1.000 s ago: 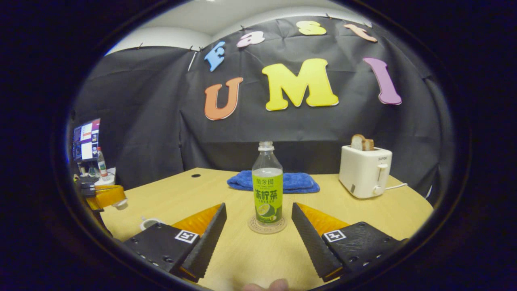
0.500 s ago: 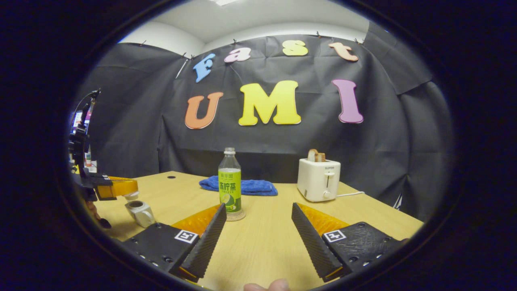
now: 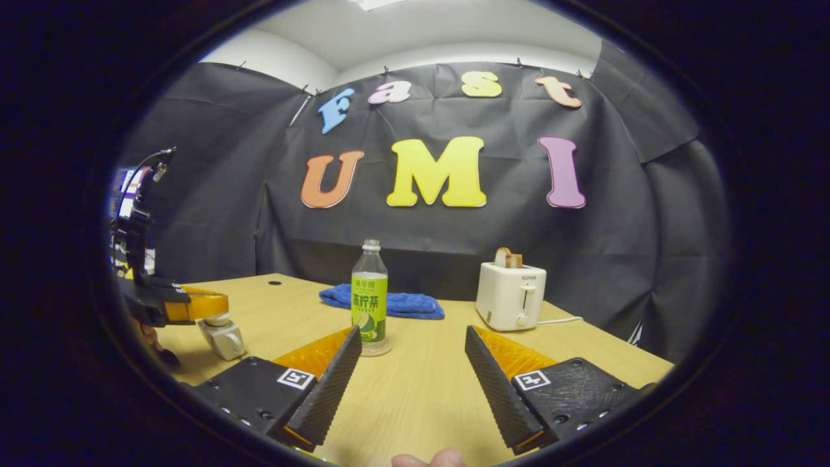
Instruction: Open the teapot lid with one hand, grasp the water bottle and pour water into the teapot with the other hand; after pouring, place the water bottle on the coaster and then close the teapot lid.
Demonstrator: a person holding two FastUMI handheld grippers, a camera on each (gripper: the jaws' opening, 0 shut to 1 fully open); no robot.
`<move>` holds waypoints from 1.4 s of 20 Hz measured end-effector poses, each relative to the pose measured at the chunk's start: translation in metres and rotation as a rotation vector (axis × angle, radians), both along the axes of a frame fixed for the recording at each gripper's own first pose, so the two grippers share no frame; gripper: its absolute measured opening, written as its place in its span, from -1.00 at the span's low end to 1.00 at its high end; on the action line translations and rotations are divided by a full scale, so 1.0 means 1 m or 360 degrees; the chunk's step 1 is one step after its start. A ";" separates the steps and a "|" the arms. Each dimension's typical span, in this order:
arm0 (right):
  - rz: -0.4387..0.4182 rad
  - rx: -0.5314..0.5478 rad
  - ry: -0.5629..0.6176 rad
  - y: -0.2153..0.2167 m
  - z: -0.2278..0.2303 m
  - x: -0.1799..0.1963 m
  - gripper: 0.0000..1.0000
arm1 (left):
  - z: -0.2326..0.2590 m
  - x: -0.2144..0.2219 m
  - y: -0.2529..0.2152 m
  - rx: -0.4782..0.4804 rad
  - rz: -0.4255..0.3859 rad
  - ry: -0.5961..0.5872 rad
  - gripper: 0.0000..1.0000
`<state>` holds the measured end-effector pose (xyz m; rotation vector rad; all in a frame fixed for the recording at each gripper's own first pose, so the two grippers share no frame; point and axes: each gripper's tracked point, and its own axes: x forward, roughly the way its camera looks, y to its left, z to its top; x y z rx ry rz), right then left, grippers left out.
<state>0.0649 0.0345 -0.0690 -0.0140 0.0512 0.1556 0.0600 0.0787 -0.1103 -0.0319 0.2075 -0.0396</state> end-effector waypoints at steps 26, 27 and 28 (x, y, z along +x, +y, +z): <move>-0.0146 0.0135 -0.0072 -0.032 0.055 -0.032 0.91 | 0.100 -0.041 -0.015 0.0031 0.0137 -0.0281 0.92; -0.0147 0.0135 -0.0071 -0.033 0.058 -0.037 0.92 | 0.104 -0.045 -0.023 0.0041 0.0122 -0.0291 0.93; -0.0152 0.0136 -0.0076 -0.034 0.060 -0.041 0.92 | 0.109 -0.049 -0.030 0.0055 0.0124 -0.0315 0.92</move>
